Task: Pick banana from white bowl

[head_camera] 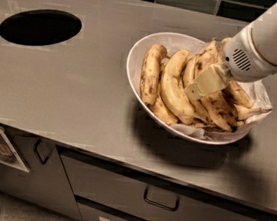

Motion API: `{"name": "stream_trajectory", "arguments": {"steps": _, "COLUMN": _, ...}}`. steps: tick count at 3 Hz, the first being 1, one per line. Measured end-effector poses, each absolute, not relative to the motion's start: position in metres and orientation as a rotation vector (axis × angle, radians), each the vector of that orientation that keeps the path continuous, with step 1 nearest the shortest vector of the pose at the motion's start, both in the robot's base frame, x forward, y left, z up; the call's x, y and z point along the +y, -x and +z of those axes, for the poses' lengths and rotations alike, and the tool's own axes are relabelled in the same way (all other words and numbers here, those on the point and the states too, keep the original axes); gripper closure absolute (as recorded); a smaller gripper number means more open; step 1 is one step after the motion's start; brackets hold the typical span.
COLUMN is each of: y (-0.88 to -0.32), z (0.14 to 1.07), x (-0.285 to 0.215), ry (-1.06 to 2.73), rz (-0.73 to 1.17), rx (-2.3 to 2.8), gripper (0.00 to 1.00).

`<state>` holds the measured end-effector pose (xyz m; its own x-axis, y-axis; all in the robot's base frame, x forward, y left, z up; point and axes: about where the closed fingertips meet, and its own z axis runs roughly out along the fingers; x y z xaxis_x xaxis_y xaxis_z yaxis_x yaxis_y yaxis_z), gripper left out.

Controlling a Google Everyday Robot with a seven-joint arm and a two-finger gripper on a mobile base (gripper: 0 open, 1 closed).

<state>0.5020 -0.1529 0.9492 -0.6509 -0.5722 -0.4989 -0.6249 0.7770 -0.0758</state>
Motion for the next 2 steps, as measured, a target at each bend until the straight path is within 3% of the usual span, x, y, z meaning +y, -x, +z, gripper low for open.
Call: {"name": "stream_trajectory", "arguments": {"steps": 2, "y": -0.5017, "z": 0.9459, "x": -0.1574, "ry": 0.82, "rz": 0.079, "rx": 2.516, "gripper": 0.78}}
